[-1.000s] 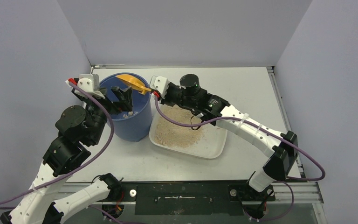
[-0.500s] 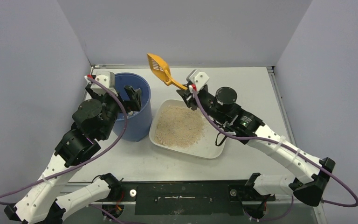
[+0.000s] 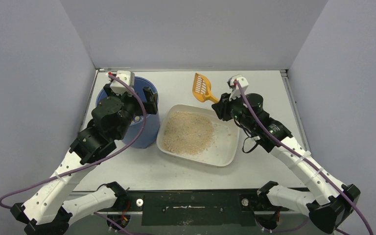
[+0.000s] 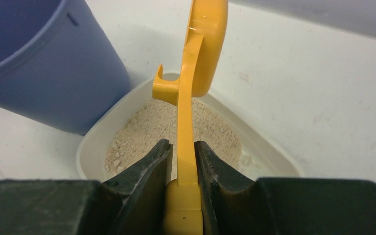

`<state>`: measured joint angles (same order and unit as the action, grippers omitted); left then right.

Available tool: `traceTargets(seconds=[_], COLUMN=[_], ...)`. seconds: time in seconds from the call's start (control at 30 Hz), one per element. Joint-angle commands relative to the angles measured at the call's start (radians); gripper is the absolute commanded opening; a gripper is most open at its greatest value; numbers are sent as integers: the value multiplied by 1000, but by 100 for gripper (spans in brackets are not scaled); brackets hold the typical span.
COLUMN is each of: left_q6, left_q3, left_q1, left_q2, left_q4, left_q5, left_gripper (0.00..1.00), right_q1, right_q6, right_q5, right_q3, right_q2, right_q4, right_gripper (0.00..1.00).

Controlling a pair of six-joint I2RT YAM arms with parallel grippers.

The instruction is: Clean the litter box

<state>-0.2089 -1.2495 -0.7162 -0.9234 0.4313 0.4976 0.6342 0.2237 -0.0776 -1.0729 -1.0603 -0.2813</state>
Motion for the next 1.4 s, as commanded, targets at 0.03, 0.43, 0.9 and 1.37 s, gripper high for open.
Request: traceTargets(seconds=[0.03, 0.43, 0.9, 1.37], left_q6=[-17, -24, -17, -24], left_q3=[-16, -41, -29, -22], left_q1=[4, 6, 8, 8], left_q2=[-36, -116, -109, -120], left_q4=[-73, -51, -25, -38], left_q5=[-40, -85, -67, -94], left_gripper=[97, 97, 97, 97], right_q1=[-101, -141, -180, -216], right_q6=[196, 362, 458, 394], right_q5=[-286, -514, -582, -427], right_q3=[69, 108, 154, 184], right_q2=[-35, -282, -435, -324], right_q4=[-25, 109, 201, 39], right_gripper=[0, 0, 22, 53])
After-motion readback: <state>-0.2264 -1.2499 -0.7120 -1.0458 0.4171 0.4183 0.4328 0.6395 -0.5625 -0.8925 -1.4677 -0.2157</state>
